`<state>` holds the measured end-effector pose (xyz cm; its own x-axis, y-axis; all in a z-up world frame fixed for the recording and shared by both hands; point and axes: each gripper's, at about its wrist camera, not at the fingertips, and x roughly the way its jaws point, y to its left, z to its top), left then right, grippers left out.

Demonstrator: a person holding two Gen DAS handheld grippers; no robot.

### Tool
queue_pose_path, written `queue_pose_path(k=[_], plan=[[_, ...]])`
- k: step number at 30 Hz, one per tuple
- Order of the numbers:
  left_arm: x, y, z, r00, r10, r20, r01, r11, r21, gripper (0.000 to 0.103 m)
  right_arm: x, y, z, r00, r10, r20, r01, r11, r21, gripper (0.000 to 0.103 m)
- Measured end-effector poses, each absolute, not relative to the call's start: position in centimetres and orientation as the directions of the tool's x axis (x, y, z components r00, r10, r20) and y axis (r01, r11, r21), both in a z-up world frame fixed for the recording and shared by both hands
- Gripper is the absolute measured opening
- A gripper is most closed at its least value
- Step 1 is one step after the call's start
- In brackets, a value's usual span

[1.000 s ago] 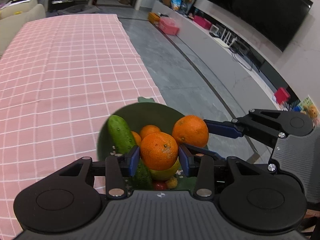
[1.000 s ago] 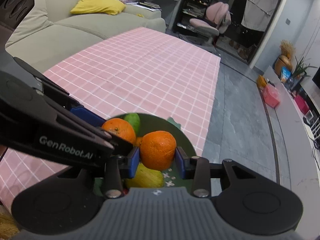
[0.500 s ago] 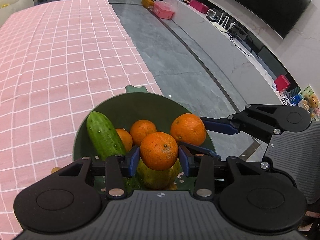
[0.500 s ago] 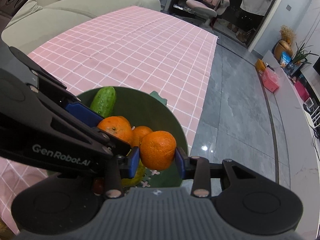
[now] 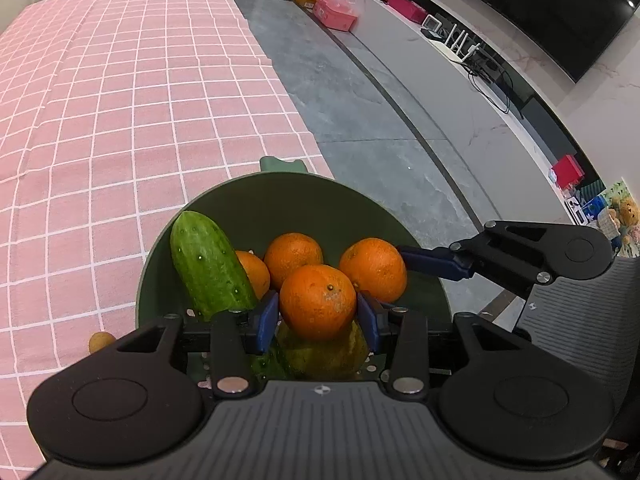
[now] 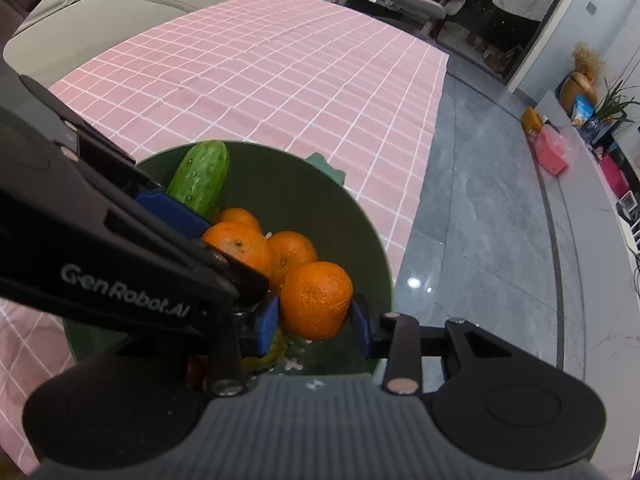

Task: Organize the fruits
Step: 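Carry both oranges into the colander and open both tools to release them, then move both open tools back from the colander toward the two brown kiwis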

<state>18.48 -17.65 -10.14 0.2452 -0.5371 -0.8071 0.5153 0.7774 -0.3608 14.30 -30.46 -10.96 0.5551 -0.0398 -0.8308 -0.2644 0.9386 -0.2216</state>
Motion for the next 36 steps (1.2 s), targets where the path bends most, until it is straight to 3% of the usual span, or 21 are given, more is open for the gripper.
queue_pose_path(k=[11, 15, 18, 26, 32, 36], plan=[[18.0, -17.6, -9.9, 0.239, -0.528, -0.815, 0.520, 0.778, -0.352, 0.058, 14.3, -30.3, -10.7, 0.560, -0.059, -0.826, -0.264, 0.933, -0.245, 0.038], [17.5, -17.3, -9.4, 0.253, -0.522, -0.815, 0.518, 0.784, -0.341, 0.062, 13.9, -30.2, -10.4, 0.574, -0.079, -0.815, -0.259, 0.927, -0.272, 0.048], [17.2, -17.0, -8.7, 0.284, -0.505, -0.815, 0.521, 0.795, -0.311, 0.073, 13.6, -30.1, -10.0, 0.584, -0.083, -0.807, -0.251, 0.928, -0.277, 0.053], [15.6, -15.2, -5.8, 0.394, -0.479, -0.784, 0.529, 0.816, -0.233, 0.074, 12.4, -28.8, -8.0, 0.649, -0.096, -0.754, -0.220, 0.926, -0.307, 0.072], [14.8, -12.7, -4.2, 0.464, -0.446, -0.766, 0.488, 0.850, -0.199, 0.074, 11.3, -27.5, -6.3, 0.691, -0.092, -0.717, -0.179, 0.939, -0.292, 0.074], [14.3, -10.7, -3.4, 0.510, -0.412, -0.755, 0.458, 0.873, -0.168, 0.074, 10.7, -26.8, -5.6, 0.701, -0.047, -0.712, -0.146, 0.967, -0.207, 0.075]])
